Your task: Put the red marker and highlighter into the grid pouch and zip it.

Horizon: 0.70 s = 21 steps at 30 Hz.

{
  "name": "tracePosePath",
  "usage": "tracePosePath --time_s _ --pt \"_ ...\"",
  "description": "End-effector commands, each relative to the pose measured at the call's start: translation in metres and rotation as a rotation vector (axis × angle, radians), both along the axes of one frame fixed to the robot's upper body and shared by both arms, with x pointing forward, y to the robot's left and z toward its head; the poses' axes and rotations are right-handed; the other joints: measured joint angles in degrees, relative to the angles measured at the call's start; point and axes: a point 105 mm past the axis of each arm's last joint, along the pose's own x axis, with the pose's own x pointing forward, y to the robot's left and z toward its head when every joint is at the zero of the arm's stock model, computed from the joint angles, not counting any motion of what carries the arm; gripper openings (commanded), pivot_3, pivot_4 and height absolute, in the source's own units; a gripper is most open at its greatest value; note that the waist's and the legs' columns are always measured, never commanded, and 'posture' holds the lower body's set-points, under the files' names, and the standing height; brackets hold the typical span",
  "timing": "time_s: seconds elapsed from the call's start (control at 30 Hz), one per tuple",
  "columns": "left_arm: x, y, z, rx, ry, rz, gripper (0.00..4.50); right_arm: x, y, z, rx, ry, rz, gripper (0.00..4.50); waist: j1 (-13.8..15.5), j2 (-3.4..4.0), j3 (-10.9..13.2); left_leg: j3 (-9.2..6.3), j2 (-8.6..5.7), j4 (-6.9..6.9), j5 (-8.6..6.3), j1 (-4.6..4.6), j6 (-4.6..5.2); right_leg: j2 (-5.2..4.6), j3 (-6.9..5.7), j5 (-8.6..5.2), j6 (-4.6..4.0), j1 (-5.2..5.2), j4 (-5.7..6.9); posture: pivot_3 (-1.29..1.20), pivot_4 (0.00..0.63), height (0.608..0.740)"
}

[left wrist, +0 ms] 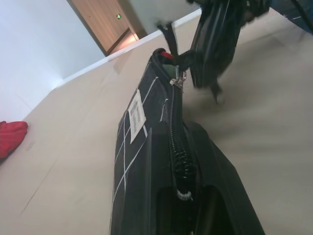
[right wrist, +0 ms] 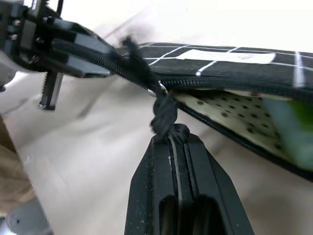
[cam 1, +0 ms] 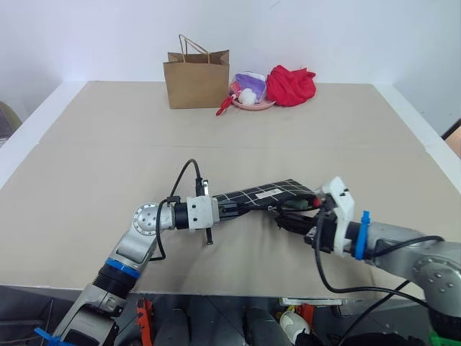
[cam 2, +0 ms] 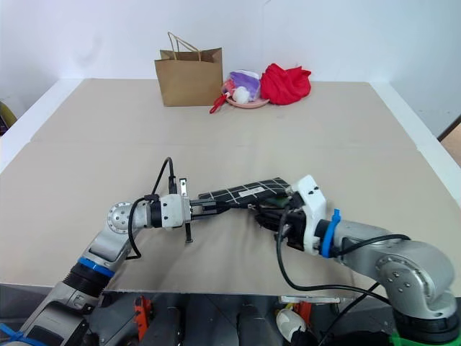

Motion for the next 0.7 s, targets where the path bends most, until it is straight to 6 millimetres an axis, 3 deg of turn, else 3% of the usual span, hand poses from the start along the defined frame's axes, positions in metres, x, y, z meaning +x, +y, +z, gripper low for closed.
tracePosePath --time_s 0.03,0.7 --pt "0.001 0.003 0.010 -0.030 -0.033 0.015 0.00 -0.002 -0.008 0.010 -0.011 -0.040 0.007 0.06 0.02 0.00 0.00 0.00 0.00 0.00 0.00 0.00 0.00 0.00 0.00 0.00 0.00 0.00 0.00 0.00 0.150 0.740" --pt "-0.003 0.005 0.009 -0.030 -0.025 0.015 0.00 0.015 -0.076 0.017 -0.105 -0.051 -0.213 0.06 0.22 -0.01 0.00 0.01 -0.01 0.02 0.00 0.00 0.00 -0.01 0.00 0.00 0.01 0.00 0.00 0.00 0.150 0.740"
